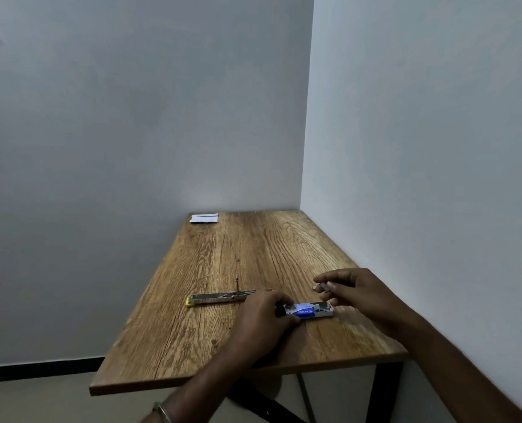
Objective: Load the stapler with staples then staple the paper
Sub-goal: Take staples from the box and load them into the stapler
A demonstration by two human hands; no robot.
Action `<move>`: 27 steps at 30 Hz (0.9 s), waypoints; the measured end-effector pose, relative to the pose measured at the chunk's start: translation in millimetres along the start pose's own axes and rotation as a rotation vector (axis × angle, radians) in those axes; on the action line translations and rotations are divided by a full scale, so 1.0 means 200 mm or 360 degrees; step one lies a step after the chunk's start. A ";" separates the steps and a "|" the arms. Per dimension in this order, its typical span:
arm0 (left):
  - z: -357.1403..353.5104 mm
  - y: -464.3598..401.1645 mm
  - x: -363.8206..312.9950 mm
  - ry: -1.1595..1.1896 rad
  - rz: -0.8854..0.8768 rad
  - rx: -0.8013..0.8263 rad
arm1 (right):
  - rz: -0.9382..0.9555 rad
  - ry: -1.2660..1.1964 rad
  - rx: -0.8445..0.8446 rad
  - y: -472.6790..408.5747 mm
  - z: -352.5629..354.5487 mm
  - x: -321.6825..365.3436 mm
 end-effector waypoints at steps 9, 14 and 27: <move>0.10 0.00 -0.03 0.0220 0.0024 -0.0272 | 0.0075 -0.0115 0.0086 -0.02 -0.02 0.05; 0.31 -0.01 0.08 0.0164 0.0016 -0.0659 | 0.0188 0.0162 0.0063 -0.12 -0.13 0.12; 0.36 -0.01 0.35 -0.0434 0.0218 -0.0265 | 0.0505 0.0925 0.0196 -0.33 -0.54 0.17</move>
Point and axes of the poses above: each hand's wrist, its own y-axis away from the middle knuckle, its own z-axis out of the back of the hand, x = y × z, the point moved 1 cm from there along -y, towards the middle knuckle, and after that the axes turned 6 degrees about -x, right-handed, at the moved point
